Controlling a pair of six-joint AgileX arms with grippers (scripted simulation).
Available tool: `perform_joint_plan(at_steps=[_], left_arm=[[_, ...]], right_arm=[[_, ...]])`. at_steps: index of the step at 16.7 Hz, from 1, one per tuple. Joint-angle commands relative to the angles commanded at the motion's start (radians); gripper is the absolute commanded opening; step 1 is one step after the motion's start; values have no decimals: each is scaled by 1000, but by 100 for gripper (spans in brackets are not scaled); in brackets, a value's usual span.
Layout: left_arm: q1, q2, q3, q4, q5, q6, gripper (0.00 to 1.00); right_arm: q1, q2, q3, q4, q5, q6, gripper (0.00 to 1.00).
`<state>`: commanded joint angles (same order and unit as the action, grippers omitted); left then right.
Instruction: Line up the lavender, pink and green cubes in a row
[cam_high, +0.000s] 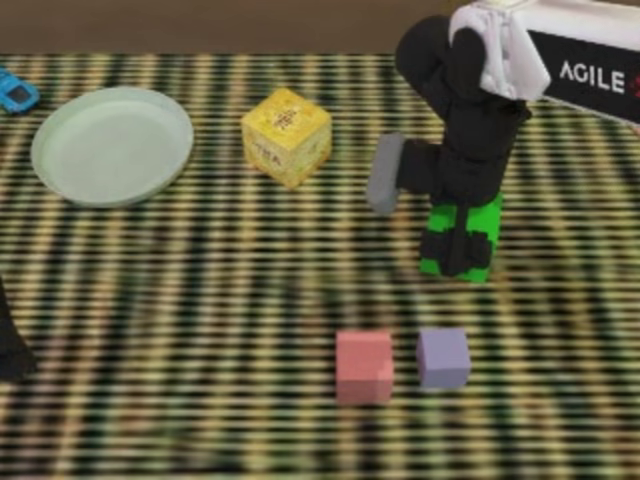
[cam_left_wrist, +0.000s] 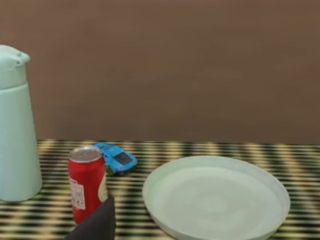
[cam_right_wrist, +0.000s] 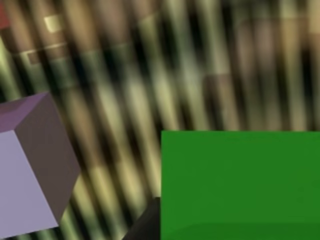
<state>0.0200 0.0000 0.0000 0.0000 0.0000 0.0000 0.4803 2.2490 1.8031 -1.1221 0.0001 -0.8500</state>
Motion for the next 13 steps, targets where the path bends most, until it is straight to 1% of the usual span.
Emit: perform_joint_plan(at_steps=[5, 7, 10, 13], left_arm=[[0, 0, 0, 0, 0, 0, 100], [0, 0, 0, 0, 0, 0, 100], [0, 0, 0, 0, 0, 0, 100], [0, 0, 0, 0, 0, 0, 100]], right_arm=[[-2, 2, 3, -4, 0, 2, 0], [23, 22, 38, -22, 0, 15, 0], [110, 88, 166, -87, 0, 56, 0], [228, 175, 345, -175, 1, 116, 0]])
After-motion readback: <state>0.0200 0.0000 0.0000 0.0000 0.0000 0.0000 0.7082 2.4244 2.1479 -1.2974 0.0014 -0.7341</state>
